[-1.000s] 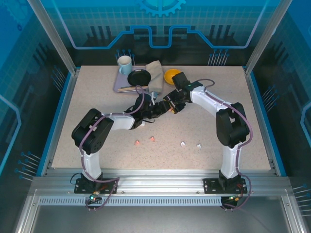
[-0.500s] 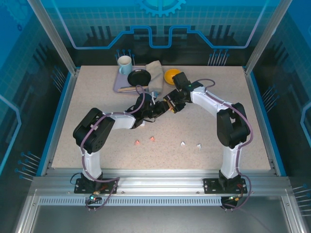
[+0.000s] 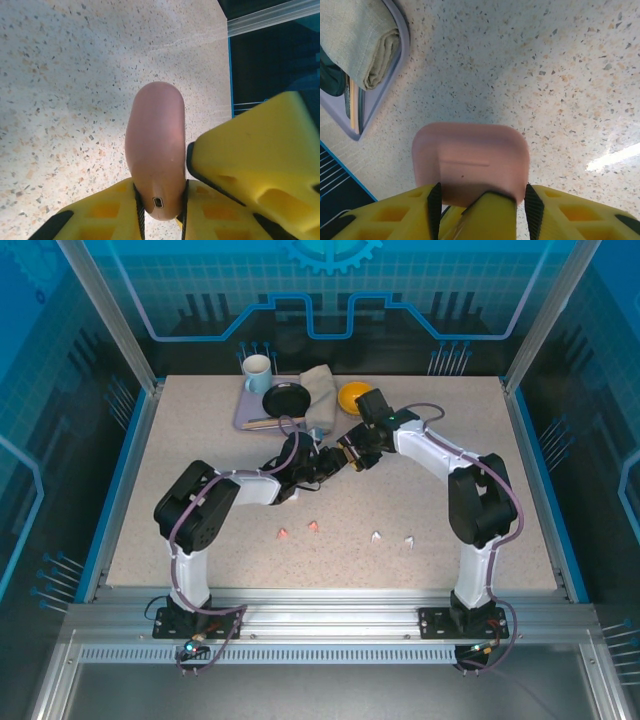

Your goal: Insert wireless bluetooth earbuds into charging case

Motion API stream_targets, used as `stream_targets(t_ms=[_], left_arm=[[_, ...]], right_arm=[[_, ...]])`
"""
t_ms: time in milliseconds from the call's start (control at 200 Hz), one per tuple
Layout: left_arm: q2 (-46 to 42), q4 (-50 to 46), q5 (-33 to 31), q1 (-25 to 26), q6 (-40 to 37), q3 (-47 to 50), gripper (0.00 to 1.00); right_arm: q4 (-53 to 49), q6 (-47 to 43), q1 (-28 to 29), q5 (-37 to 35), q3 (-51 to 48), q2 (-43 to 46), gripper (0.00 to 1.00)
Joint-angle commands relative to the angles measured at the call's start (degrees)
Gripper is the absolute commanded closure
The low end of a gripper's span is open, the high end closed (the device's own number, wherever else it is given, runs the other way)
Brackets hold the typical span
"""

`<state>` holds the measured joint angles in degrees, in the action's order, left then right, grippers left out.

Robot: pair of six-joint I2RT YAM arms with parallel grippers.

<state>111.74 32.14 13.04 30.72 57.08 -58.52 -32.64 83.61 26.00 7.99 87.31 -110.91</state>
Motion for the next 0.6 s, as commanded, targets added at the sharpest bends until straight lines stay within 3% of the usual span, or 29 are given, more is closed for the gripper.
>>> stream_targets(t_ms=[0, 170, 395, 595], left_arm=[[0.4, 3.2, -1.5, 0.2, 0.2, -2.4, 0.85], [0.4, 3.0, -1.4, 0.2, 0.1, -2.4, 0.91], [0.1, 1.7, -0.6, 0.2, -0.8, -2.2, 0.93], [-1.1, -2.5, 7.7, -0.4, -5.8, -3.3, 0.96]], right_arm=[[-1.7, 0.5, 1.5, 2.5, -1.4, 2.1, 0.51], [-1.2, 0.5, 1.3, 2.5, -2.2, 2.6, 0.50], [-0.6, -2.4, -2.2, 1.4, -4.8, 7.3, 0.37], [1.7, -17.9, -8.0, 1.1, -10.3, 14.9, 0.25]])
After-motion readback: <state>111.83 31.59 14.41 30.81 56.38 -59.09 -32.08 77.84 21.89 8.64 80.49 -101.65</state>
